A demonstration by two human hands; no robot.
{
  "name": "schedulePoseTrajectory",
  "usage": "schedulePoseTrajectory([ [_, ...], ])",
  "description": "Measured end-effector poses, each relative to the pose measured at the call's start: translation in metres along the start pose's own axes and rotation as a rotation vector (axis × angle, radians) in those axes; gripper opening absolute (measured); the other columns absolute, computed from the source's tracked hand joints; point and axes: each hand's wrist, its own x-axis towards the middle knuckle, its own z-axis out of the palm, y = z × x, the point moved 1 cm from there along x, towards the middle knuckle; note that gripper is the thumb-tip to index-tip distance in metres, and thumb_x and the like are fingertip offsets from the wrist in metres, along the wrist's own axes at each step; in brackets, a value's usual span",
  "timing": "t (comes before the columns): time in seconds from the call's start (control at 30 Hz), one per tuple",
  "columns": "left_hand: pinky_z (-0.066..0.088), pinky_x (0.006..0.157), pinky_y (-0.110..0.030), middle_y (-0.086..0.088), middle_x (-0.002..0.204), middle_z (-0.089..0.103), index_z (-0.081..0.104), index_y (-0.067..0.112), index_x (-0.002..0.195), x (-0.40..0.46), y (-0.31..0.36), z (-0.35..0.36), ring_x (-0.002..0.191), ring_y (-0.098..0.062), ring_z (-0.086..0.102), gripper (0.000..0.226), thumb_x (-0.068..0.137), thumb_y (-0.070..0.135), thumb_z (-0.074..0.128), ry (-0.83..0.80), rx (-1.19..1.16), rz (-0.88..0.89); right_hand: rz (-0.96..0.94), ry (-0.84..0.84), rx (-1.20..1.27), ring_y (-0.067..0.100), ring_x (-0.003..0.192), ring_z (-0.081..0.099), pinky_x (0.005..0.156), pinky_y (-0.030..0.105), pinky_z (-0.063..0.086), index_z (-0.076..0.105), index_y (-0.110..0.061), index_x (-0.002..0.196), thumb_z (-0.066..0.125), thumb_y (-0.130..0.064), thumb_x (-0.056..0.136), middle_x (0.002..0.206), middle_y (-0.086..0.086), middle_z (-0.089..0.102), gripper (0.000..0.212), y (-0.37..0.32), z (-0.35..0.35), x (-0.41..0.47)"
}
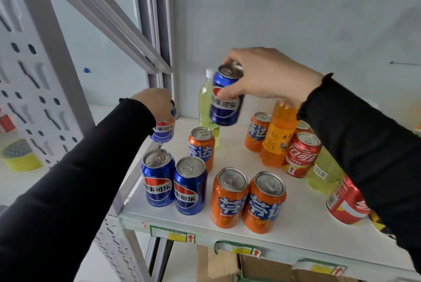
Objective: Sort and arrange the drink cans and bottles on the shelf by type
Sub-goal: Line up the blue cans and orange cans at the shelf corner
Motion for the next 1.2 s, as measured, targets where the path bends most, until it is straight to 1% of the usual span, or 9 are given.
schedulePoseTrajectory([
  [0.07, 0.050, 0.085, -0.036, -0.014, 0.106, 0.067, 0.061, 0.003, 0.111, -0.009, -0.002, -0.009, 0.101, -0.035, 0.063, 0.029, 0.090, 0.023, 0.064, 0.070, 0.101, 0.002, -0.065, 0.018, 0.106, 0.015, 0.092, 0.057, 0.062, 0.028, 0.037, 0.058, -0.028, 0.118, 0.076, -0.060, 0.075, 0.105, -0.011, 0.059, 0.057, -0.020, 0.005, 0.010],
  [0.13, 0.050, 0.082, -0.035, -0.014, 0.102, 0.067, 0.060, 0.003, 0.112, -0.013, -0.009, -0.013, 0.097, -0.034, 0.063, 0.028, 0.091, 0.022, 0.061, 0.115, 0.176, -0.009, -0.104, -0.029, 0.197, 0.012, 0.093, 0.058, 0.061, 0.024, 0.037, 0.057, -0.027, 0.119, 0.077, -0.058, 0.076, 0.108, -0.011, 0.060, 0.057, -0.037, 0.025, 0.023],
  [0.2, 0.047, 0.074, -0.034, -0.012, 0.094, 0.063, 0.060, 0.002, 0.111, -0.018, -0.017, -0.013, 0.084, -0.031, 0.058, 0.025, 0.091, 0.017, 0.058, 0.157, 0.243, -0.045, -0.134, -0.101, 0.248, 0.014, 0.099, 0.060, 0.070, 0.026, 0.046, 0.056, -0.025, 0.125, 0.079, -0.054, 0.076, 0.117, -0.007, 0.063, 0.061, -0.047, 0.050, 0.035],
  [0.3, 0.042, 0.069, -0.034, -0.019, 0.100, 0.061, 0.056, -0.001, 0.113, -0.023, -0.026, -0.011, 0.078, -0.031, 0.051, 0.024, 0.092, 0.010, 0.054, 0.246, 0.278, -0.079, -0.159, -0.200, 0.262, 0.020, 0.105, 0.061, 0.087, 0.036, 0.054, 0.054, -0.019, 0.131, 0.081, -0.048, 0.077, 0.126, 0.000, 0.063, 0.067, -0.054, 0.087, 0.046],
  [0.47, 0.042, 0.067, -0.035, -0.022, 0.101, 0.059, 0.052, -0.001, 0.110, -0.025, -0.029, -0.005, 0.081, -0.035, 0.057, 0.027, 0.090, 0.017, 0.058, 0.301, 0.181, -0.055, -0.169, -0.361, 0.244, 0.023, 0.099, 0.064, 0.091, 0.043, 0.055, 0.056, -0.014, 0.126, 0.081, -0.043, 0.078, 0.117, 0.003, 0.067, 0.062, -0.047, 0.133, 0.051],
  [0.73, 0.043, 0.076, -0.035, -0.010, 0.104, 0.059, 0.052, 0.008, 0.116, -0.030, -0.014, 0.000, 0.091, -0.027, 0.054, 0.037, 0.088, 0.027, 0.068, 0.084, -0.085, 0.006, -0.155, -0.458, 0.180, 0.024, 0.103, 0.064, 0.087, 0.034, 0.052, 0.054, -0.017, 0.130, 0.082, -0.036, 0.080, 0.122, 0.001, 0.066, 0.060, -0.017, 0.140, 0.042],
  [0.87, 0.046, 0.081, -0.034, -0.002, 0.104, 0.060, 0.057, 0.014, 0.110, -0.028, -0.005, 0.002, 0.098, -0.025, 0.058, 0.028, 0.088, 0.024, 0.071, -0.070, -0.179, 0.061, -0.123, -0.498, 0.117, 0.024, 0.106, 0.064, 0.093, 0.041, 0.055, 0.052, -0.019, 0.134, 0.082, -0.035, 0.081, 0.127, 0.001, 0.065, 0.063, 0.000, 0.131, 0.036],
  [1.0, 0.057, 0.090, -0.040, -0.004, 0.119, 0.062, 0.053, 0.017, 0.127, -0.019, -0.006, 0.009, 0.101, -0.025, 0.064, 0.053, 0.082, 0.030, 0.078, -0.217, -0.232, 0.050, -0.107, -0.459, 0.078, 0.022, 0.106, 0.061, 0.090, 0.038, 0.054, 0.053, -0.020, 0.134, 0.083, -0.040, 0.078, 0.128, -0.001, 0.063, 0.067, 0.005, 0.127, 0.030],
  [1.2, 0.058, 0.092, -0.042, -0.005, 0.119, 0.064, 0.055, 0.020, 0.124, -0.014, -0.005, 0.016, 0.100, -0.026, 0.068, 0.054, 0.079, 0.030, 0.082, -0.382, -0.240, 0.033, -0.112, -0.403, 0.148, 0.021, 0.113, 0.058, 0.092, 0.034, 0.050, 0.050, -0.018, 0.138, 0.081, -0.045, 0.079, 0.134, 0.001, 0.060, 0.072, -0.004, 0.137, 0.026],
])
